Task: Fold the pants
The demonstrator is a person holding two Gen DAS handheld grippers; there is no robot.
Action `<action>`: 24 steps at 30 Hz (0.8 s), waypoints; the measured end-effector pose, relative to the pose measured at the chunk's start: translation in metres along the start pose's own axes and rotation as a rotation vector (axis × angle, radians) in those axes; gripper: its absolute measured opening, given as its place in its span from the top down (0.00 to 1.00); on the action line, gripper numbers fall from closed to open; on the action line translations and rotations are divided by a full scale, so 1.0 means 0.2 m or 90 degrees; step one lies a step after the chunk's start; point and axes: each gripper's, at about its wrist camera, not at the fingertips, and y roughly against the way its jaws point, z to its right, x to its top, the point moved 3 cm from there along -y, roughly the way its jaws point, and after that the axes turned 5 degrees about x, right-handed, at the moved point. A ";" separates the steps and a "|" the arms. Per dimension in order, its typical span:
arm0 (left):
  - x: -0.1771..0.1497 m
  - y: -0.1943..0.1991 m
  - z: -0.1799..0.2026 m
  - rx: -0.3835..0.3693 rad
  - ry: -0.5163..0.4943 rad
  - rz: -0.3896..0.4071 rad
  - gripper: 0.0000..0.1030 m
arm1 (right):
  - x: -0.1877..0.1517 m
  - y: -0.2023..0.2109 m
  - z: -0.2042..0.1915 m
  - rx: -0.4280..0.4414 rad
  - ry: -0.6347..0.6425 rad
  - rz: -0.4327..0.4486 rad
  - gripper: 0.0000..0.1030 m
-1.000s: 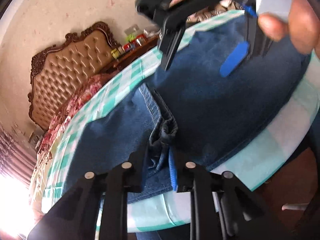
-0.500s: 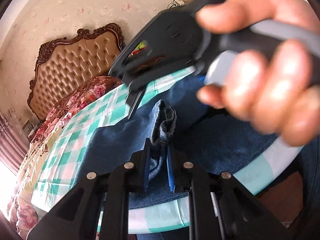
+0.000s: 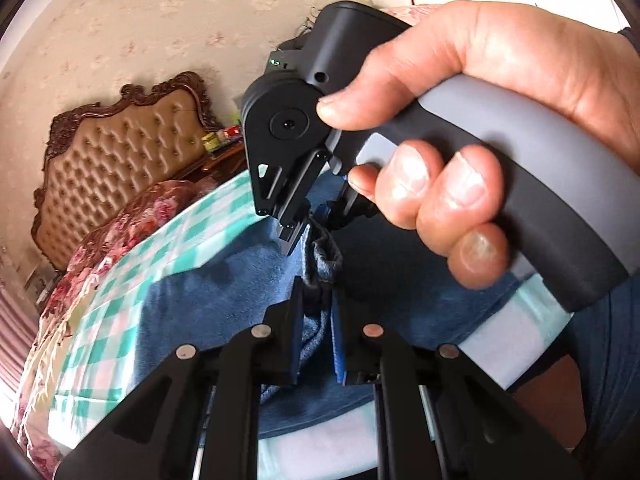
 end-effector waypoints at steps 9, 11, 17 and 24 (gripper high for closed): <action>0.04 0.01 0.11 0.025 -0.036 0.032 0.88 | 0.02 0.13 0.00 0.026 0.023 0.034 0.88; 0.03 -0.03 0.17 0.010 -0.048 0.019 0.88 | 0.02 0.11 0.06 -0.006 0.024 0.023 0.87; -0.02 -0.10 0.23 -0.005 -0.053 -0.008 0.71 | 0.00 0.08 0.10 -0.008 0.029 0.020 0.81; -0.01 -0.12 0.27 0.012 -0.085 -0.007 0.84 | 0.04 0.05 0.07 -0.018 0.033 0.030 0.77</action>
